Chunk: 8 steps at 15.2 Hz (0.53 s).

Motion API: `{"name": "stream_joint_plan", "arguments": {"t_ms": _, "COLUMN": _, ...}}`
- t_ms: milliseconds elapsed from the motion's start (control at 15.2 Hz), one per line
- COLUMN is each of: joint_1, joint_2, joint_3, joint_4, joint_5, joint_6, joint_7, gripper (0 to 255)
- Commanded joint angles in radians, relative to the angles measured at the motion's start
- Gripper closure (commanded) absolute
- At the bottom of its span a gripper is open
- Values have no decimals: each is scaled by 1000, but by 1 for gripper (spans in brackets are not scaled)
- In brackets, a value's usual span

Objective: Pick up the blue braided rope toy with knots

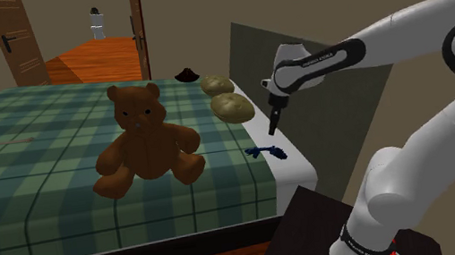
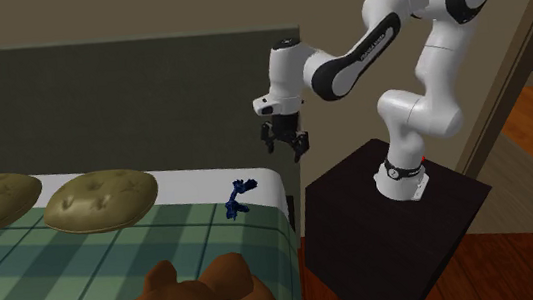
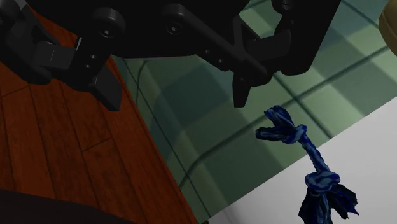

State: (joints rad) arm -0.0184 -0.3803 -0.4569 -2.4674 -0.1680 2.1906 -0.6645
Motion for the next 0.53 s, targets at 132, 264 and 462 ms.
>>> {"name": "stream_joint_plan", "arguments": {"t_ms": 132, "joint_1": 18, "joint_2": 152, "joint_3": -69, "joint_4": 44, "joint_5": 35, "joint_6": 95, "joint_7": -114, "gripper": 0}}
{"name": "stream_joint_plan", "arguments": {"t_ms": 264, "joint_1": 24, "joint_2": 235, "joint_3": -101, "joint_4": 74, "joint_5": 71, "joint_6": 137, "joint_7": -182, "gripper": 0}}
{"name": "stream_joint_plan", "arguments": {"t_ms": 462, "joint_1": 26, "joint_2": 367, "joint_3": -137, "joint_4": 128, "joint_5": 150, "joint_6": 192, "joint_7": -296, "gripper": 0}}
